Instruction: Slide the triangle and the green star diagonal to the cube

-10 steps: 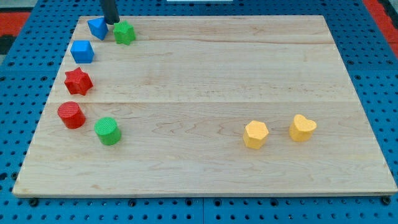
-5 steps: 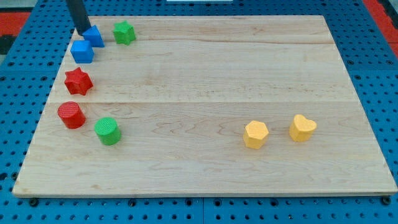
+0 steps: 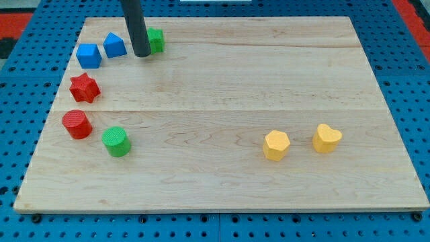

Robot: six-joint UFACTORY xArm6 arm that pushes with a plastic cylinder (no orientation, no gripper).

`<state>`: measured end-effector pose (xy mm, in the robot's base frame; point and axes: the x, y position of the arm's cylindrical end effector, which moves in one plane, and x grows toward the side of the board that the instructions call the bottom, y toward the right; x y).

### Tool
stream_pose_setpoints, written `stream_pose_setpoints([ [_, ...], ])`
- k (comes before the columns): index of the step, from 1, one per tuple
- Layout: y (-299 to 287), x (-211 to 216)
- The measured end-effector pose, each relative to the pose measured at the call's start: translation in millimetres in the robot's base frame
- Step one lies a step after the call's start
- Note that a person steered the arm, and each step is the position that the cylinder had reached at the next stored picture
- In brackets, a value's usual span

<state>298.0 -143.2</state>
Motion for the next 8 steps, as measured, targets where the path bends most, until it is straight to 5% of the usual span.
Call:
stream_pose_setpoints([
  [3, 68.8, -22.8],
  [6, 3.4, -50.5],
  [8, 19.9, -50.3],
])
